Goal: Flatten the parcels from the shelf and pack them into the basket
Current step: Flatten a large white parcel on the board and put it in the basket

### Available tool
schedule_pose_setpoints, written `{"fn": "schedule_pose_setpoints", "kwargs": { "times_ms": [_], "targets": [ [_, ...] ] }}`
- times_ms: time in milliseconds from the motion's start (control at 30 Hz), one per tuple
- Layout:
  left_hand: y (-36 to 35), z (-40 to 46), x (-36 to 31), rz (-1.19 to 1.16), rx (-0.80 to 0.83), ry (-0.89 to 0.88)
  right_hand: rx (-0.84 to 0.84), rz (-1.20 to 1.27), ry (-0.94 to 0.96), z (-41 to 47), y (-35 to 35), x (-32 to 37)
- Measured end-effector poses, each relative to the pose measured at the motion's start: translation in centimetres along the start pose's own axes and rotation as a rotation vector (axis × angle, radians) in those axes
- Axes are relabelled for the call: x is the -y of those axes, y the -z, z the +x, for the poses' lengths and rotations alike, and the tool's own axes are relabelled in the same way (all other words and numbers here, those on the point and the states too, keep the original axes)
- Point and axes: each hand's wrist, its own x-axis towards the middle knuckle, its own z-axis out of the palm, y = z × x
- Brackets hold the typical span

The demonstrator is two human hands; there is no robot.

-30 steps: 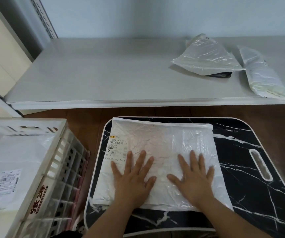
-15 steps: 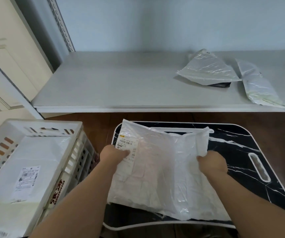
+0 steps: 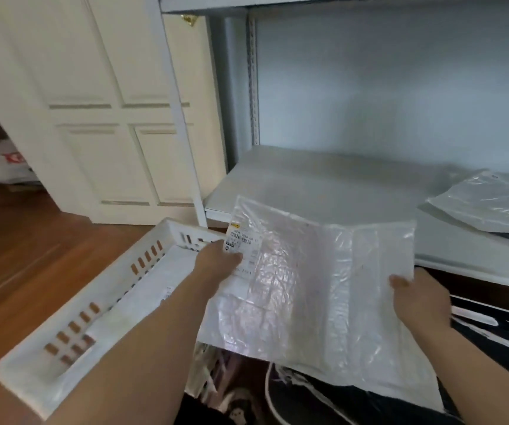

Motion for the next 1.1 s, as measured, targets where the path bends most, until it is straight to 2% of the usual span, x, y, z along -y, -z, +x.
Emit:
{"fn": "schedule_pose_setpoints", "kwargs": {
  "times_ms": [133,233,300,367,533,633,767,933,1033,1100],
  "targets": [
    [8.9,0.4,0.8,-0.175,-0.153,-0.012,0.125,0.157,0.156,-2.0,-2.9,6.6],
    [15.2,0.8,2.3,-0.408,-0.291,0.032,0.335,0.277,0.192,-3.9,-5.4,11.4],
    [17.8,0.8,3.5,-0.530,-0.357,0.055,0.412,0.222,0.258,-4.8,-7.5,13.7],
    [19.0,0.9,5.5,-0.551,-0.411,0.101,0.388,0.135,0.340,-5.8,-9.6,15.3],
    [18.6,0.9,12.7,-0.245,-0.633,0.331,0.269,0.083,0.403,-7.4,-13.8,17.2],
    [17.4,0.4,16.8,-0.223,-0.681,0.403,0.335,0.041,0.495,-7.7,-16.1,17.7],
    [15.4,1.2,21.6,0.041,-0.558,0.420,0.450,-0.133,0.639,-8.2,-19.2,18.0],
    [12.0,1.3,23.8,0.399,-0.460,0.781,0.603,-0.608,0.930,-9.4,-24.0,17.2],
    [10.1,1.4,24.4,0.365,-0.432,0.913,0.697,-0.859,0.998,-10.3,-26.8,16.3],
    [9.1,1.8,25.4,0.351,-0.418,0.927,0.733,-0.985,0.988,-10.6,-28.4,15.6]
  ]
}}
